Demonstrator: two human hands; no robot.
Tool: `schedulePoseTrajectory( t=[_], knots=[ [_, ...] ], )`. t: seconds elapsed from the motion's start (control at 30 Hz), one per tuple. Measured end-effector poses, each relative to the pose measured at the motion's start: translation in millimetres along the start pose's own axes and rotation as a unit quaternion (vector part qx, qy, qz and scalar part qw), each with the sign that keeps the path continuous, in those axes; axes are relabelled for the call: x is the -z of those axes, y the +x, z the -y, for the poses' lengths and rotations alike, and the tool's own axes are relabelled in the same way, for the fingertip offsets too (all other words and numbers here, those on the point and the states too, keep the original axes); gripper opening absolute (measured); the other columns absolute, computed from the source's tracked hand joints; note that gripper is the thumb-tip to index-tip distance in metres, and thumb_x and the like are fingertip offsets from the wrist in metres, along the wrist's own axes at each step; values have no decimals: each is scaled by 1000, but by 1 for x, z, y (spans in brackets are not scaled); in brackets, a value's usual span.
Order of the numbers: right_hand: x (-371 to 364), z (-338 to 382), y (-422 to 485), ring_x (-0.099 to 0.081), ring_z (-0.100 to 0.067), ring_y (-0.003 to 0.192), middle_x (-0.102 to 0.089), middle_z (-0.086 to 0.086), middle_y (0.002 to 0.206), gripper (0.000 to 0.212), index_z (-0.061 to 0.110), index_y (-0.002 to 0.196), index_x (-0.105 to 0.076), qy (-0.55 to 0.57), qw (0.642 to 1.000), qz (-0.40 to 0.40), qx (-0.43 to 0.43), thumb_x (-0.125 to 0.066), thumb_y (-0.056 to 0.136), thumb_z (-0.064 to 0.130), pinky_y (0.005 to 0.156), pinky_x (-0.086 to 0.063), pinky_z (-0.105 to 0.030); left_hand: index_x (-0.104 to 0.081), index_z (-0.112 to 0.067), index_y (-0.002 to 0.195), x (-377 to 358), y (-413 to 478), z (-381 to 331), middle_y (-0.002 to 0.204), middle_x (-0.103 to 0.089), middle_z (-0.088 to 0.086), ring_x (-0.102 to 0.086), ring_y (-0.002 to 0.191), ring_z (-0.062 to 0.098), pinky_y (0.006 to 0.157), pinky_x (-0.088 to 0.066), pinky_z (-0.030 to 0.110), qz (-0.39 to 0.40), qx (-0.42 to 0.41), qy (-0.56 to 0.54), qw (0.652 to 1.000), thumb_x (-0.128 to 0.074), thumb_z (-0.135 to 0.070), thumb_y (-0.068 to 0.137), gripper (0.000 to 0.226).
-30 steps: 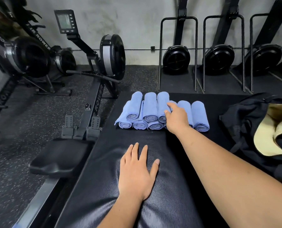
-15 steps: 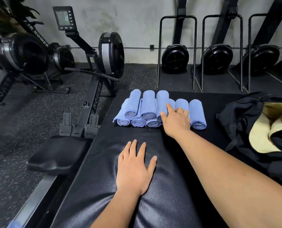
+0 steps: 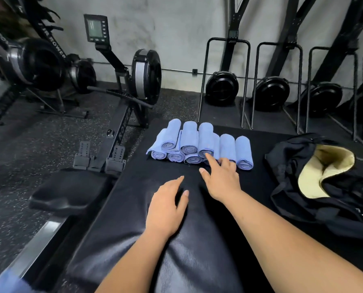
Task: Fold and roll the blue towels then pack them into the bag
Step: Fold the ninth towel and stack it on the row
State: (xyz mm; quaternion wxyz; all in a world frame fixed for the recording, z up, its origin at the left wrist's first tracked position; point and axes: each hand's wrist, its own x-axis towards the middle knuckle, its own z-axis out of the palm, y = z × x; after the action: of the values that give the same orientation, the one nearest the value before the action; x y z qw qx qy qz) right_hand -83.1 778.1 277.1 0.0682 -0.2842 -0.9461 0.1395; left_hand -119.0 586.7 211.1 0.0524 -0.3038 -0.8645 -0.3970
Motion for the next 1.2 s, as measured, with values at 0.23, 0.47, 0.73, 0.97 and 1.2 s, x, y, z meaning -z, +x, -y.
schedulePoseTrajectory(
  t=[0.23,0.47,0.73,0.97,1.2],
  knots=[
    [-11,15,-62,-27,-30,143,-29,-8,161,64,43,164,-19,21,998,54,29,-37,106,61,112,-35,-47,-40,-34,159,29,-23,4,154,-48,-10,-44,140,12,117,-40,37,30,72,-48,996,-53,-57,103,62],
    [-21,56,-113,-28,-28,143,-30,-5,159,64,44,164,-18,46,993,84,75,-37,105,63,113,-36,-46,-33,-32,162,81,-57,10,157,-46,-3,-42,142,19,118,-36,38,60,92,17,994,-50,-59,104,67],
    [-33,113,-164,-30,-28,140,-34,-4,155,64,45,163,-20,61,982,102,144,-38,105,64,111,-38,-47,-35,-30,162,132,-126,38,160,-43,-2,-39,147,20,122,-32,39,14,113,50,992,-49,-59,104,66],
    [-53,175,-209,-29,-28,140,-33,-3,156,63,44,162,-20,60,968,122,211,-38,105,64,112,-38,-46,-37,-29,162,177,-198,67,161,-42,-5,-33,149,17,123,-29,35,-45,162,68,983,-47,-59,105,65],
    [-85,238,-251,-29,-27,139,-36,-2,154,63,44,162,-19,58,949,149,272,-38,105,64,110,-41,-45,-40,-28,160,219,-259,113,157,-47,-2,-38,147,19,122,-31,36,-80,224,86,967,-46,-60,105,64]
  ],
)
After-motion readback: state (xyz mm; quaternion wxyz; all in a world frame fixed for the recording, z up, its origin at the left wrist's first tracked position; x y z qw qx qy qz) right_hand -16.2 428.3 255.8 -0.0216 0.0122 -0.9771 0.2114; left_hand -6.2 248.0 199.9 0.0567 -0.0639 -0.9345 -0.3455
